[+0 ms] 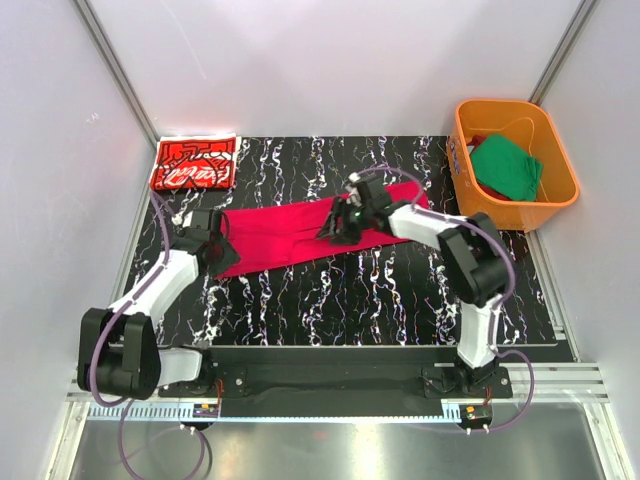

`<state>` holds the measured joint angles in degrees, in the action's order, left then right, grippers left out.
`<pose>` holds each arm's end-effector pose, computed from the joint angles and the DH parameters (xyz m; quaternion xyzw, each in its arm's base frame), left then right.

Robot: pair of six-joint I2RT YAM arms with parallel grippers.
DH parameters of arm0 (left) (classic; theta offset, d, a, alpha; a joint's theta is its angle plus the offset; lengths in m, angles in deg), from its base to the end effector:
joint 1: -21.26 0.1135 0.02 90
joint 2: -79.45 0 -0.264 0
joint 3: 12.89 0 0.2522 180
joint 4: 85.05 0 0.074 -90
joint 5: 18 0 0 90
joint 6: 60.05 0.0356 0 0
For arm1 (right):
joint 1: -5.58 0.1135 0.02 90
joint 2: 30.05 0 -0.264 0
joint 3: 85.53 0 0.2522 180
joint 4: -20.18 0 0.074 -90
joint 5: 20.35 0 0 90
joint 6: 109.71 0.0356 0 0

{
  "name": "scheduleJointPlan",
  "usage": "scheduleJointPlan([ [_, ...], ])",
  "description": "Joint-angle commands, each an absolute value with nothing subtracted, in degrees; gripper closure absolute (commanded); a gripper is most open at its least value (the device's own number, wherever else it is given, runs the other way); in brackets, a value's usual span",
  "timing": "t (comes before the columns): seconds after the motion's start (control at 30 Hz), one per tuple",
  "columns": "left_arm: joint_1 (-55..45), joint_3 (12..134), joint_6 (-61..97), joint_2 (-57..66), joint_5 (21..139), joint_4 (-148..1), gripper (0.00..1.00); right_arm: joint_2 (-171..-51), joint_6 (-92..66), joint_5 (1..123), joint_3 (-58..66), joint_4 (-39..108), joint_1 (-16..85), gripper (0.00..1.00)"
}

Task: Fold and stack the t-shirts
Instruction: Fold the tshirt

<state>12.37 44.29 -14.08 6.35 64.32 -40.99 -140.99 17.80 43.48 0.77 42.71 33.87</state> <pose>0.2383 -0.0325 0.2023 -0.3075 0.9135 -0.0572 0.2602 0.3585 0.2108 0.1772 -0.0095 0.9105 0.3701 0.1841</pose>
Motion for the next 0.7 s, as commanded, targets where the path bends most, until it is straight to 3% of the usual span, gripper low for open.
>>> scheduleJointPlan([
  [0.0,15.1,44.9,-13.6,7.6,63.1,-42.6,0.59,-145.4,27.9,35.8,2.5,28.9,37.6,0.43],
  [0.13,19.0,46.7,-11.2,3.6,67.0,-42.5,0.65,-149.7,30.7,35.6,5.6,26.5,40.2,0.48],
  [0.67,22.7,45.7,-10.0,0.3,69.0,-44.8,0.67,-153.5,34.1,35.0,6.0,23.7,45.6,0.57],
])
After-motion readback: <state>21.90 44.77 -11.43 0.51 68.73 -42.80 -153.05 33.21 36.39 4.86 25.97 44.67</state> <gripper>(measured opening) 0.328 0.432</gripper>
